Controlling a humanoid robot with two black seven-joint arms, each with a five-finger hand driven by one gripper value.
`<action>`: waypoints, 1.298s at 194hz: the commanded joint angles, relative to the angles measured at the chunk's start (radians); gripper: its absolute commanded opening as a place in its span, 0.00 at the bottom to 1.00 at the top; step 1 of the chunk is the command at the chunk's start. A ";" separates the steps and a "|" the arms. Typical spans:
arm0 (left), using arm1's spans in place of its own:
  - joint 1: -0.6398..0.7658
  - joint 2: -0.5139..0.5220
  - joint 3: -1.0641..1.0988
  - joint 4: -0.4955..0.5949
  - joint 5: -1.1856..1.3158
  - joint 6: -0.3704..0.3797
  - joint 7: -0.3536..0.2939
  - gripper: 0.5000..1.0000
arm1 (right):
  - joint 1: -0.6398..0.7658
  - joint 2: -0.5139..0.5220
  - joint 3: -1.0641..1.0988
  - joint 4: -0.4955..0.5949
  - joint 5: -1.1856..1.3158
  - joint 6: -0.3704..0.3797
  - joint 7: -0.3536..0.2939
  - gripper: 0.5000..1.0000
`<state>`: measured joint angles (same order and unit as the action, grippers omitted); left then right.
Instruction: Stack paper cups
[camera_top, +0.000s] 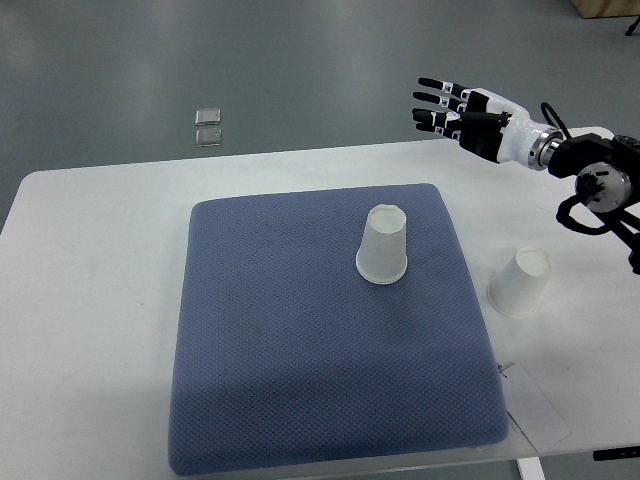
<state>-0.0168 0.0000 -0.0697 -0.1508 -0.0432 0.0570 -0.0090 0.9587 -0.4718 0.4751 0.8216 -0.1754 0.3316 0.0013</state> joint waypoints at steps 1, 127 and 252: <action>0.000 0.000 0.002 -0.001 0.002 0.000 -0.002 1.00 | 0.119 -0.079 -0.182 0.028 -0.076 0.012 -0.015 0.84; 0.000 0.000 0.008 -0.001 0.002 0.000 0.000 1.00 | 0.876 -0.287 -0.918 0.364 -0.653 0.279 -0.167 0.85; 0.000 0.000 0.004 0.000 0.000 0.000 -0.002 1.00 | 1.000 -0.461 -0.969 0.525 -0.645 0.279 -0.216 0.84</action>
<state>-0.0169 0.0000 -0.0660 -0.1517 -0.0416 0.0568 -0.0106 1.9580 -0.8867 -0.4998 1.3211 -0.8209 0.6108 -0.2156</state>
